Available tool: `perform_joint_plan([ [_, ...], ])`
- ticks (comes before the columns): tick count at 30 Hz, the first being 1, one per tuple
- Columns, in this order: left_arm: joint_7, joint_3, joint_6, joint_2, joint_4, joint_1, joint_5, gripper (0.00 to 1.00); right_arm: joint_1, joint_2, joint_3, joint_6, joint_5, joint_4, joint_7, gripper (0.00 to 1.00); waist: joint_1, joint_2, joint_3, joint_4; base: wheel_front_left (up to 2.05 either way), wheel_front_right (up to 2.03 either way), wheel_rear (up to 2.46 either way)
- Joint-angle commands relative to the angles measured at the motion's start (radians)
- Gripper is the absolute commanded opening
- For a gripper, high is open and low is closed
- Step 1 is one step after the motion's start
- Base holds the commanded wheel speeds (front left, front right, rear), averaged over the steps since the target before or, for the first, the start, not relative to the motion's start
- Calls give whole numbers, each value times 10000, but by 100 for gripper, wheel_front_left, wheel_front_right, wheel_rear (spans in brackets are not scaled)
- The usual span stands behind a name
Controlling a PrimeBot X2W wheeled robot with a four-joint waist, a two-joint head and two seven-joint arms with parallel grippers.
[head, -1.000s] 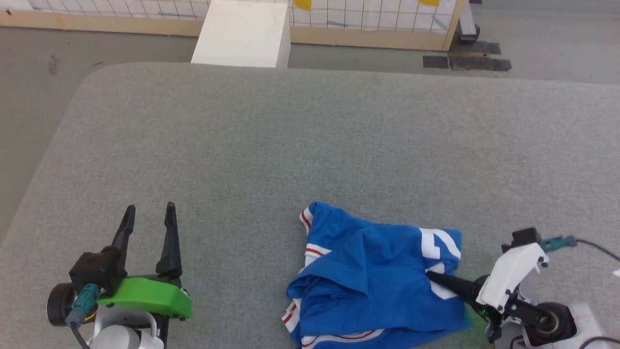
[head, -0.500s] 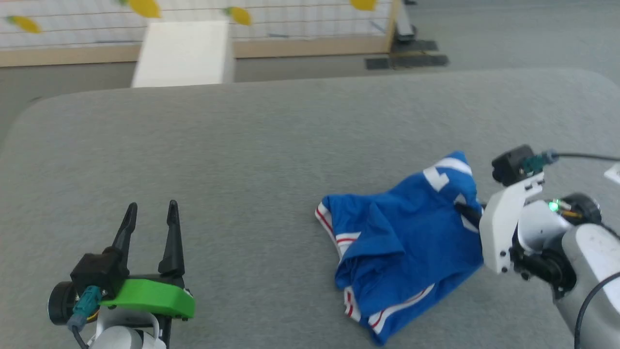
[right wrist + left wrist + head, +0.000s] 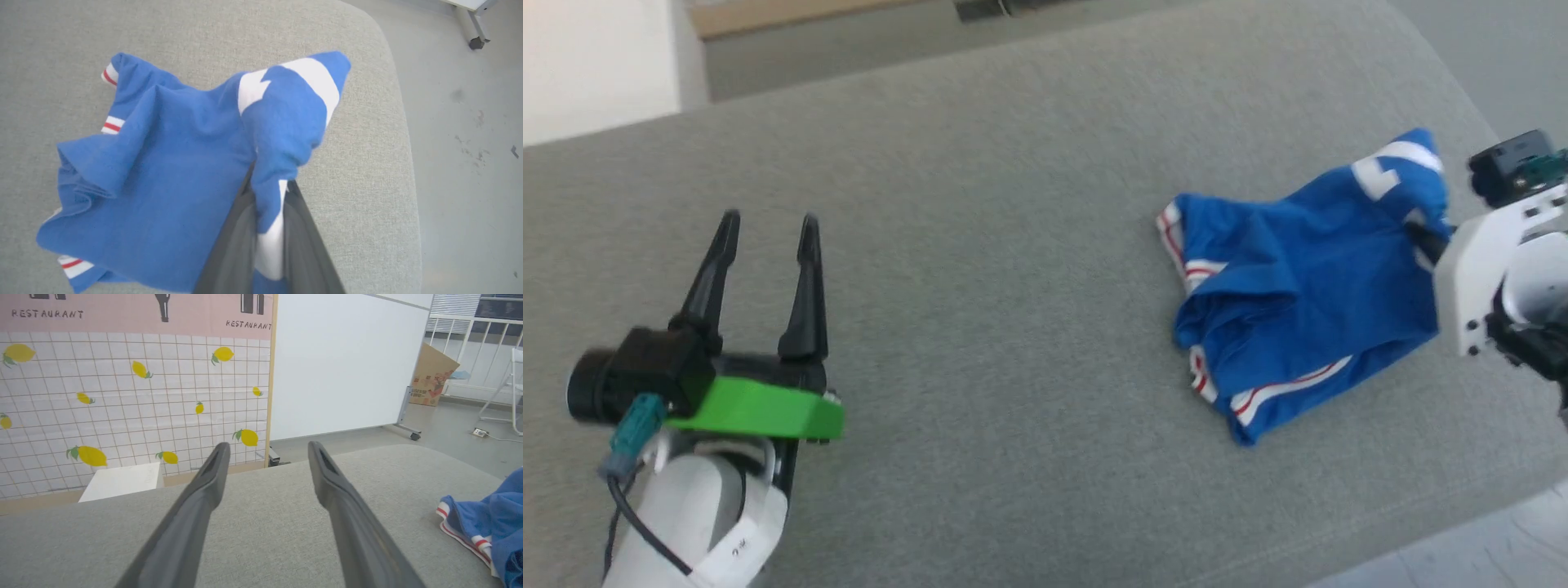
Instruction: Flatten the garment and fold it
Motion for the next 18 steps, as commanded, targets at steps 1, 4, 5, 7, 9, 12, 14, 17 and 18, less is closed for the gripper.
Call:
perform_joint_plan([
  [1, 90, -68, -73, 124, -125, -321, 202, 100, -265, -39, -130, -17, -140, 248, -260, 0, 0, 120, 1706, -1230, 0, 0, 0],
  [4, 315, -233, -197, 255, -414, -908, 363, 100, -672, -17, -696, -17, -261, 1212, -909, 0, 0, 120, 2376, -1270, 0, 0, 0],
  [5, 391, -282, -227, 295, -509, -1107, 423, 100, -855, 20, -903, -17, -330, 1527, -1155, 0, 0, 120, 2617, -1249, 0, 0, 0],
  [7, 499, -377, -281, 338, -664, -1429, 509, 100, -1180, 76, -1292, -17, -450, 2094, -1590, 0, 0, 120, 3000, -1159, 0, 0, 0],
  [9, 587, -468, -337, 374, -816, -1717, 584, 100, -1513, 74, -1580, -17, -649, 2567, -2116, 0, 0, 120, 3360, -1038, 0, 0, 0],
  [12, 659, -552, -398, 414, -989, -2059, 655, 100, -1963, 63, -2072, -17, -1093, 3285, -2834, 0, 0, 120, 3800, -835, 0, 0, 0],
  [14, 662, -620, -423, 446, -1116, -2330, 726, 100, -2497, 129, -3010, -17, -1968, 4386, -3579, 0, 0, 120, 4184, -516, 0, 0, 0],
  [17, 602, -644, -415, 441, -1128, -2407, 728, 100, -2828, 295, -3694, -17, -2734, 5111, -4179, 0, 0, 120, 4299, -316, 0, 0, 0],
  [18, 572, -648, -418, 440, -1110, -2419, 721, 100, -2889, 368, -3828, -17, -2940, 5284, -4338, 0, 0, 120, 4304, -268, 0, 0, 0],
])
